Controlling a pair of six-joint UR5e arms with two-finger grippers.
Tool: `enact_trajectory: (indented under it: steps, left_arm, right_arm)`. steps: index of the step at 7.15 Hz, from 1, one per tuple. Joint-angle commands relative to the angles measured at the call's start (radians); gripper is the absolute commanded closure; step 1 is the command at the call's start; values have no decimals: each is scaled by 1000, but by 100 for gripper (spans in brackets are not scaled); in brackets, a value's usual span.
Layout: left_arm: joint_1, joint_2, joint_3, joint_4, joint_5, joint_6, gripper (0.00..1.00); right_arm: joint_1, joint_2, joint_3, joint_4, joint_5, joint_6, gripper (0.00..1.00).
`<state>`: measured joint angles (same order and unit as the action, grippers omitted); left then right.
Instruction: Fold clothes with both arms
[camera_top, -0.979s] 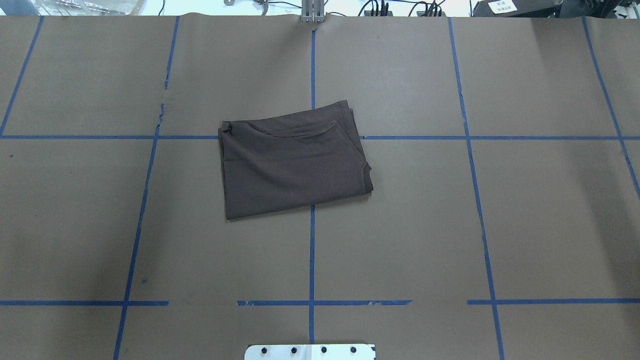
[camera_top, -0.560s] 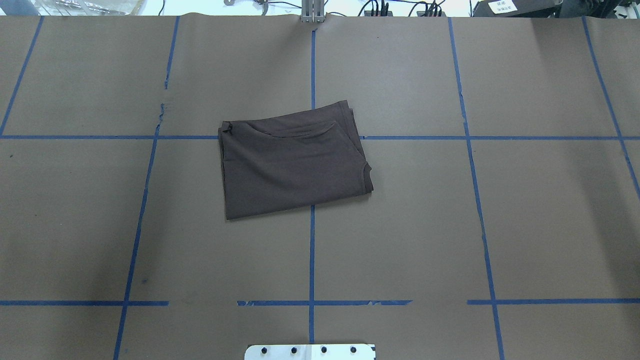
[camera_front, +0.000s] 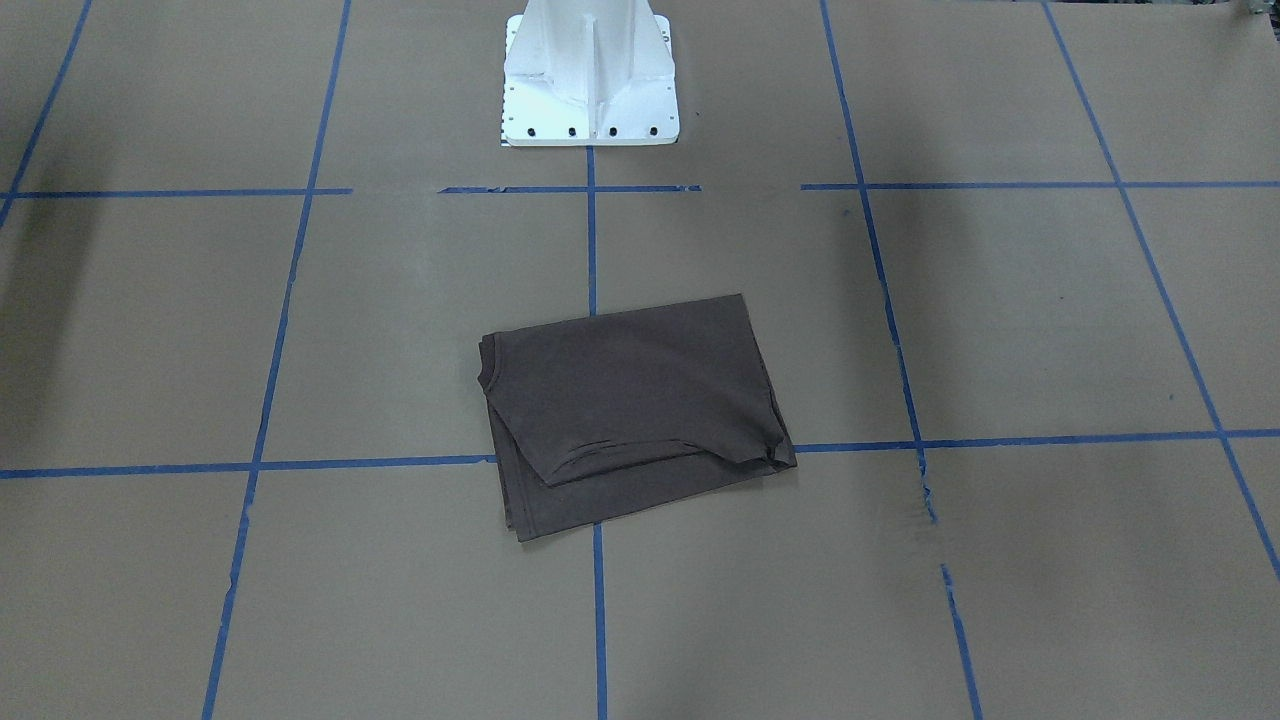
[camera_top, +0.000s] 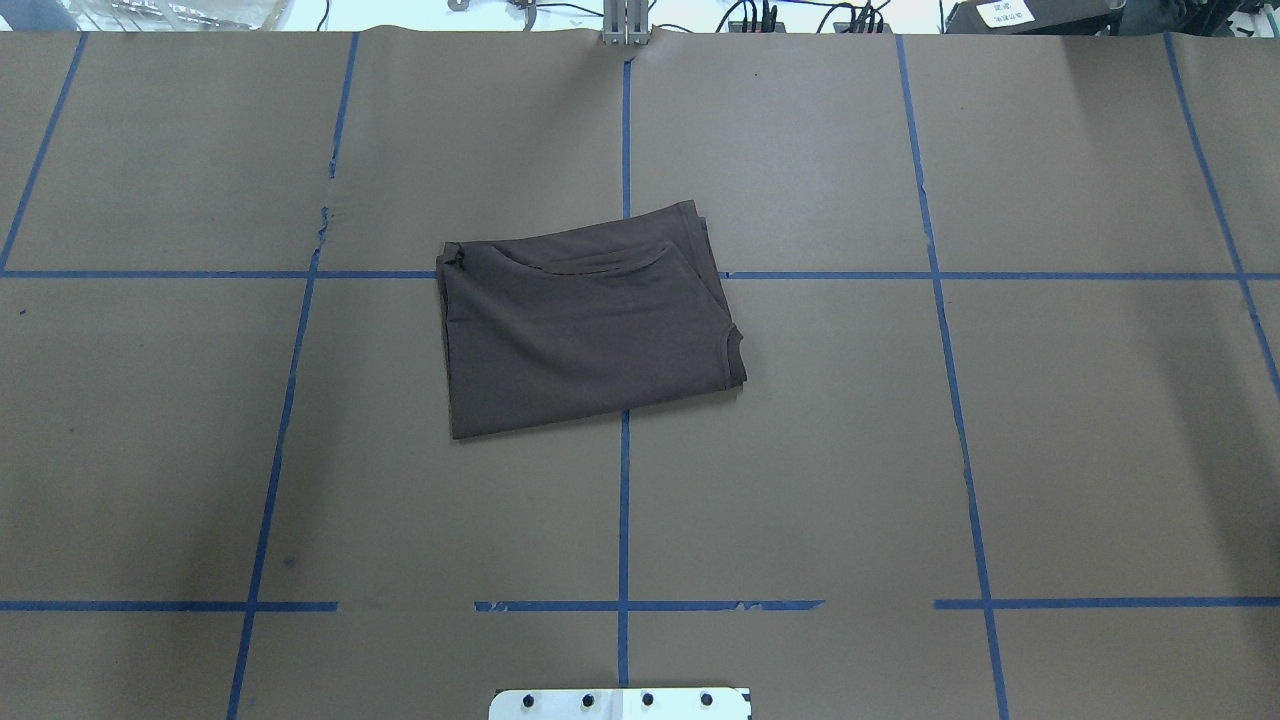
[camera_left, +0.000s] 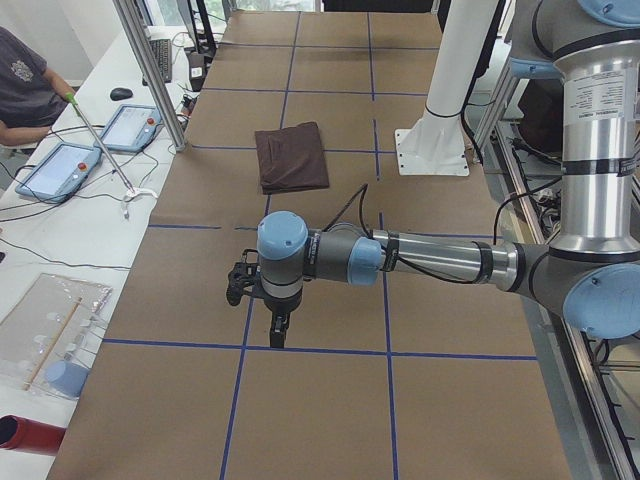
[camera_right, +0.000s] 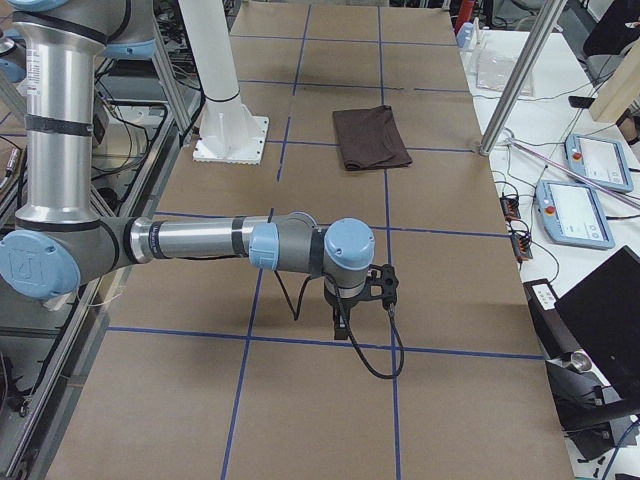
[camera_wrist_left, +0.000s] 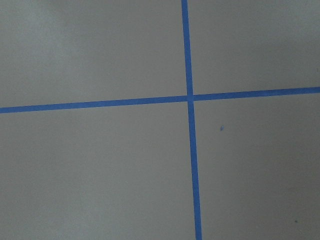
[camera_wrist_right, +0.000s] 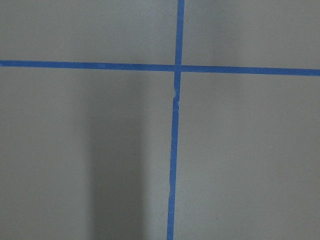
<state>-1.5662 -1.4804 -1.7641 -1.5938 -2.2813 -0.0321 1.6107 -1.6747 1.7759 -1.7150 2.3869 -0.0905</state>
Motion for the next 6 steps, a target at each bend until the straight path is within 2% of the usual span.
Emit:
enact_trajectory:
  steps: [1, 3, 6]
  left_arm:
    - [0, 0, 0, 0, -1, 0, 0]
    - [0, 0, -2, 0, 0, 0, 0]
    - [0, 0, -2, -2, 0, 0, 0]
  right_arm:
    - [-2, 15, 8, 5, -3, -9, 0]
    - [-2, 20, 4, 64, -12, -15, 0]
    - [-2, 9, -9, 78, -43, -2, 0]
